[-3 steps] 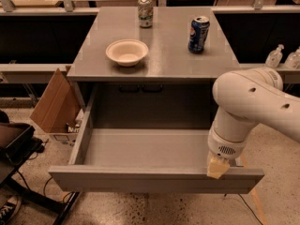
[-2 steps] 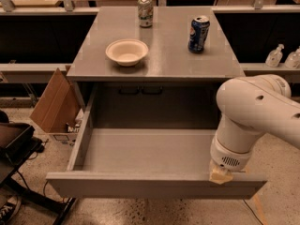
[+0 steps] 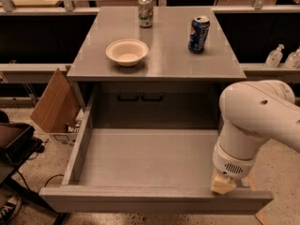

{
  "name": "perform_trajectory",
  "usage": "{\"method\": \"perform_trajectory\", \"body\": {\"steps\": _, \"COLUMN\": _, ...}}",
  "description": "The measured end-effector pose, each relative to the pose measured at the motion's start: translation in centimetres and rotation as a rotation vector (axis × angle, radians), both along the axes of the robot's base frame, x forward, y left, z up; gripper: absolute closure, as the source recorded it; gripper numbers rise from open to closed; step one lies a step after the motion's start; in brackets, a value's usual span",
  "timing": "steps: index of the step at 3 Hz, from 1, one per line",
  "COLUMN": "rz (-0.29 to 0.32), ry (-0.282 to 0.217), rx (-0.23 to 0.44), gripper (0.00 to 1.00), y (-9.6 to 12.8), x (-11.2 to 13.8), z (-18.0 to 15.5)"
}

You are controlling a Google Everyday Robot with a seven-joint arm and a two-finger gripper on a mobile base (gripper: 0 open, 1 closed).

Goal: Open top drawer

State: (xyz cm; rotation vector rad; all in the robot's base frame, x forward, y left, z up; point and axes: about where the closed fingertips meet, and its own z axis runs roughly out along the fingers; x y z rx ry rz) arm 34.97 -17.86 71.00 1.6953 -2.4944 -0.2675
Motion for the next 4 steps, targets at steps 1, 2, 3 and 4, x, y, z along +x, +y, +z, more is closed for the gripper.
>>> {"method": "perform_trajectory", "body": {"steps": 1, "rz": 0.000, "ry": 0.002, "rx": 0.001, "gripper": 1.00, "y": 0.0, "x": -0.1, "z": 0.0}}
{"method": "perform_trajectory", "body": {"steps": 2, "rz": 0.027, "ry": 0.027, "rx": 0.013, "gripper": 1.00, "y": 0.6, "x": -1.4, "z": 0.3}}
{"method": "perform_trajectory", "body": {"steps": 3, "rz": 0.071, "ry": -0.017, "rx": -0.023, "gripper": 1.00, "y": 0.2, "x": -0.7, "z": 1.9}}
{"method": "perform_trajectory", "body": {"steps": 4, "rz": 0.132, "ry": -0.123, "rx": -0.080, "gripper": 1.00, "y": -1.1, "x": 2.3, "z": 4.7}}
